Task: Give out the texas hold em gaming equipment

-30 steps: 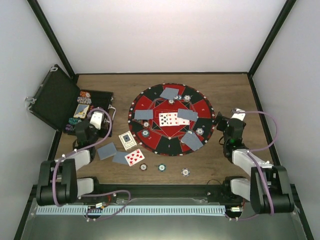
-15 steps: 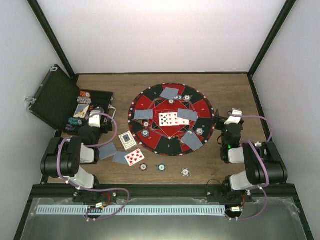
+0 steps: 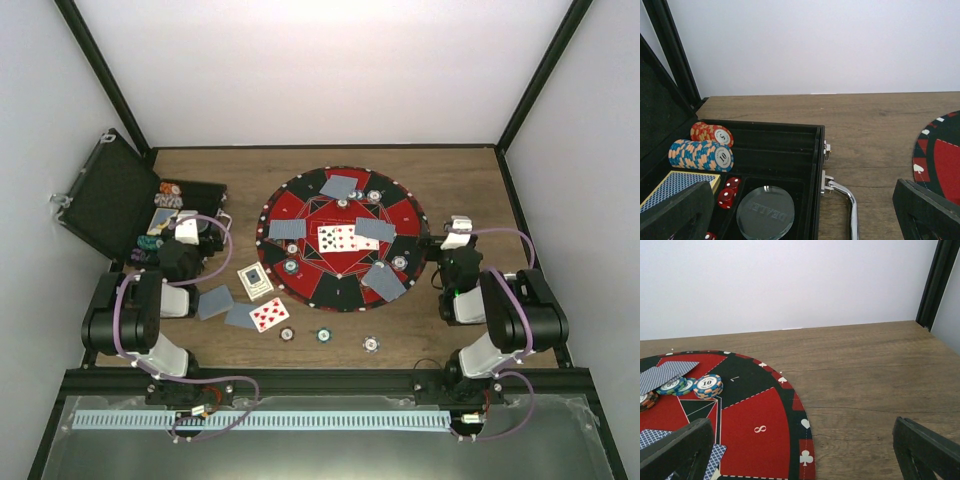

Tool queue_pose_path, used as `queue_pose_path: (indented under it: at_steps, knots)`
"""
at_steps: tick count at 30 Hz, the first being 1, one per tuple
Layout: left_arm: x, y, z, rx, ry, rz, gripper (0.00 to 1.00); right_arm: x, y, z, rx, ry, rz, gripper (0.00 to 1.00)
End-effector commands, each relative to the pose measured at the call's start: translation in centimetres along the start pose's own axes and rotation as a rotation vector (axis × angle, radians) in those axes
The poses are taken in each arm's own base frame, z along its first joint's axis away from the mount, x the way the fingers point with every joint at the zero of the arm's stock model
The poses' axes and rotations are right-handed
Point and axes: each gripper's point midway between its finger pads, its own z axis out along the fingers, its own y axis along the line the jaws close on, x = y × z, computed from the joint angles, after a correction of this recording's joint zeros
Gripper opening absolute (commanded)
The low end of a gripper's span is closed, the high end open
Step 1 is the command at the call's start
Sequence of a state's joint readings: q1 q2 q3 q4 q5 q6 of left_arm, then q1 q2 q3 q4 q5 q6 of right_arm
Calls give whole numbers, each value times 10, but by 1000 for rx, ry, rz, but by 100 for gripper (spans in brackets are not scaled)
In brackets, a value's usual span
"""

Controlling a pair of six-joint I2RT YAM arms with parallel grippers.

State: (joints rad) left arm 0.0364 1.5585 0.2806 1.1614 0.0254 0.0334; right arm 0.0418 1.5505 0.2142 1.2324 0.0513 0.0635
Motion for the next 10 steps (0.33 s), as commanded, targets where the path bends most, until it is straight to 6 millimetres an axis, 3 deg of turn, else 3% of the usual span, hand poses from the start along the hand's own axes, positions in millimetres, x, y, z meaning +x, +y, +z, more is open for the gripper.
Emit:
queue_pose_path:
  at_steps: [1,10]
  knots:
    - [-4,0,1,-4,-16,-12,100,-21,2,1,-7,-75,-18,100]
    - [-4,0,0,-4,-13,-13,100,-20,2,1,-7,-70,-17,100]
